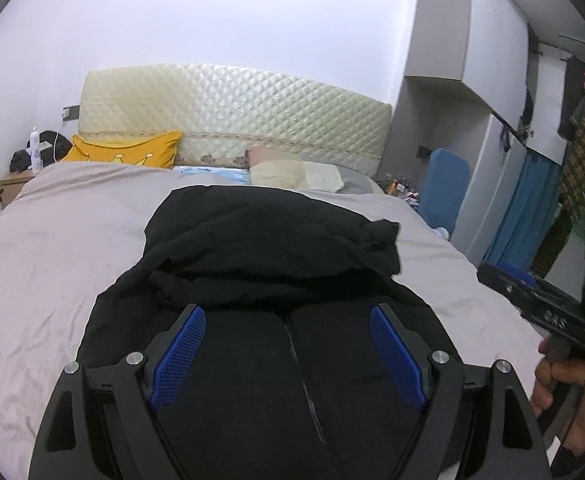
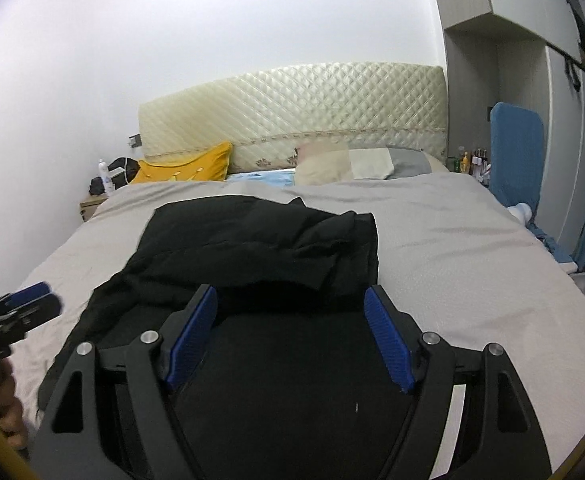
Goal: Fold large clothes
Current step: 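Lay the bundle flat on the jacket and open the right tool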
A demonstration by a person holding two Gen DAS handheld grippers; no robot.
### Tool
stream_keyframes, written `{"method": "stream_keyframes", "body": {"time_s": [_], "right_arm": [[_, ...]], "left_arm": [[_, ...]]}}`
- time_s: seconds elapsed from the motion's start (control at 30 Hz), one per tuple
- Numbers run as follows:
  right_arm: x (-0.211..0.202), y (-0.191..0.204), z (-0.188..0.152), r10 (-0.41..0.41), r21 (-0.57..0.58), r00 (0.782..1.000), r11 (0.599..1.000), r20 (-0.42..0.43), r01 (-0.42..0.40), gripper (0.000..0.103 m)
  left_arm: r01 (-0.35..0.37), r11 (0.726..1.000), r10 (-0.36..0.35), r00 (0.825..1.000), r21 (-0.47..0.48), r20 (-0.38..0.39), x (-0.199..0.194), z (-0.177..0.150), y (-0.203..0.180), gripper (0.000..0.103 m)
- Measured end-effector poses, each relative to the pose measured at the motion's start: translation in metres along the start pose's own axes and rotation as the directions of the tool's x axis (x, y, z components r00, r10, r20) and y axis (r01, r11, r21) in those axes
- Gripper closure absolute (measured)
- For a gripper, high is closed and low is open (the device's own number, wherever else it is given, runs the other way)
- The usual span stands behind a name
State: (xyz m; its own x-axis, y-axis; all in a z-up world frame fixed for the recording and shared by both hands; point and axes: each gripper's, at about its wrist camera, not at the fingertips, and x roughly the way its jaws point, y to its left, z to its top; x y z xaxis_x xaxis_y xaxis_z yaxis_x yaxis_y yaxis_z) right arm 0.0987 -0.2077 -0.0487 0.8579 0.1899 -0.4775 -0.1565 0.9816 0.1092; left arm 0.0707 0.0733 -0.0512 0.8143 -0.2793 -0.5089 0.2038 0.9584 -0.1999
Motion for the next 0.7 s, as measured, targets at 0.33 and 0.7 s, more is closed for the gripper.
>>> {"method": "stream_keyframes", "body": {"time_s": [0.33,0.7], "right_arm": [[-0.073,0.007,-0.068,-0.007,-0.022,1.0,1.0,-0.008,0.007,0.023],[-0.046,-0.034,-0.099,-0.039,0.03,0.992,0.999,-0.122,0.043,0.017]], "left_arm": [[0.024,1.0,-0.023,0.998,0.012,-0.053,-0.025,-0.034,-0.021,0.019],[0.022,1.0,-0.021,0.992,0.006,-0.127,0.002,-0.045,-0.029,0.019]]}}
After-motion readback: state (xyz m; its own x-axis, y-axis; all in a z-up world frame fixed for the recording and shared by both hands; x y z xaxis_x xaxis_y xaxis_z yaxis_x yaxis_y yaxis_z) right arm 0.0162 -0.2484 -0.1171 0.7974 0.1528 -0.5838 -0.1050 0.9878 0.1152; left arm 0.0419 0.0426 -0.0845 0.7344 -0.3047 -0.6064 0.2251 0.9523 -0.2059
